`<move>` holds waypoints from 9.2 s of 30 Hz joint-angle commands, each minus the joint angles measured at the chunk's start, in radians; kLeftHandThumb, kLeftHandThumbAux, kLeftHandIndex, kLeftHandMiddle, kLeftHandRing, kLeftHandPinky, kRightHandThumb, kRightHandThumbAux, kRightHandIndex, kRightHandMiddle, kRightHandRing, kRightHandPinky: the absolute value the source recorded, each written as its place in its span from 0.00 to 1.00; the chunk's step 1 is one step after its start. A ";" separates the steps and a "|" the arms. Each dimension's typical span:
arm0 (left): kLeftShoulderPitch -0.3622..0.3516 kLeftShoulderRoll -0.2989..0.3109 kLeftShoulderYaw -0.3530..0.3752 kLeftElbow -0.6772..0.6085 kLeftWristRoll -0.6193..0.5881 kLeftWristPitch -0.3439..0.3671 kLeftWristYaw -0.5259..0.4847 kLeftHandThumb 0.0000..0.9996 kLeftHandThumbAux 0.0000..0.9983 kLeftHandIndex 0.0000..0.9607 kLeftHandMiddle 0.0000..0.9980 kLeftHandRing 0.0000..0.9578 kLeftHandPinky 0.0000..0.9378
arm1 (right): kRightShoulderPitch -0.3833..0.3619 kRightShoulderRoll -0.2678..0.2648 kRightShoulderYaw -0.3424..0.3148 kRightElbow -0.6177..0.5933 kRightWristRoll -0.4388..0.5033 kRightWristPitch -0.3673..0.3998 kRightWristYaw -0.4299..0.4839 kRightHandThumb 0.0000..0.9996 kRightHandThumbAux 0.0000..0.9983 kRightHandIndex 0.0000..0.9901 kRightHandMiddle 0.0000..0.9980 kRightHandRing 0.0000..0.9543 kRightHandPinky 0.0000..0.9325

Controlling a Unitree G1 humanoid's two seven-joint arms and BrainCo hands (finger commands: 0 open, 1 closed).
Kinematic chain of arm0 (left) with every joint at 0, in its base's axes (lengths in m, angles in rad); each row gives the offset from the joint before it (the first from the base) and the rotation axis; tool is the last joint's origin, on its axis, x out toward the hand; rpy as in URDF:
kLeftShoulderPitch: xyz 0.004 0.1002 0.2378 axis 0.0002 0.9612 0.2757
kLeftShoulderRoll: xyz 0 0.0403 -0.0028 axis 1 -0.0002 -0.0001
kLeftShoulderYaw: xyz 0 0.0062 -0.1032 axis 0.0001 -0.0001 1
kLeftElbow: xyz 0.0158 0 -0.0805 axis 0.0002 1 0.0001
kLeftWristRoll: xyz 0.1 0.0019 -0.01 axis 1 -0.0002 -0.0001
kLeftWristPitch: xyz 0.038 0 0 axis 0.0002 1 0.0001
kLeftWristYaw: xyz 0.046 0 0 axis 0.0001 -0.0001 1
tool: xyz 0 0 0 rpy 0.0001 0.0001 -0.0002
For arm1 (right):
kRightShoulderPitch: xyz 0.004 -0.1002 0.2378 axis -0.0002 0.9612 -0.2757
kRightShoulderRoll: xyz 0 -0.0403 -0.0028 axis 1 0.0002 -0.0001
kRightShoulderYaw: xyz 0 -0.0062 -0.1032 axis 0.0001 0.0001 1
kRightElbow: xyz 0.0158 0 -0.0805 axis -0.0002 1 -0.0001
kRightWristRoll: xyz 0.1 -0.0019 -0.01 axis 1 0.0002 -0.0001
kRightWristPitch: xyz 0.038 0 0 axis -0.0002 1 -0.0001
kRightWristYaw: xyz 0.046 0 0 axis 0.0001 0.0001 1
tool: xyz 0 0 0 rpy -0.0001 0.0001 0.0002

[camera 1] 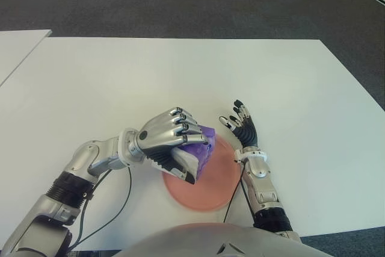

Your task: Put the tissue paper into the plate.

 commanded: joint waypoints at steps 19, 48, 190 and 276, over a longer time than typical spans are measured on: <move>-0.042 -0.123 -0.154 0.237 0.207 0.087 0.291 0.71 0.70 0.46 0.85 0.87 0.89 | 0.038 0.013 0.004 0.050 -0.009 0.096 -0.008 0.09 0.67 0.06 0.04 0.00 0.00; -0.170 -0.156 -0.383 0.443 0.281 0.172 0.591 0.72 0.70 0.46 0.86 0.89 0.91 | 0.051 0.027 0.003 0.014 0.002 0.136 -0.017 0.08 0.68 0.06 0.04 0.00 0.00; -0.103 -0.032 0.064 0.164 -0.889 0.176 -0.419 0.09 0.38 0.00 0.00 0.00 0.00 | 0.050 0.012 0.022 0.054 0.021 0.068 -0.011 0.09 0.65 0.08 0.06 0.00 0.00; 0.088 -0.409 0.250 0.415 -0.634 0.522 -0.253 0.00 0.54 0.00 0.00 0.00 0.00 | 0.031 0.007 0.008 0.111 0.000 0.035 0.011 0.10 0.69 0.08 0.06 0.00 0.00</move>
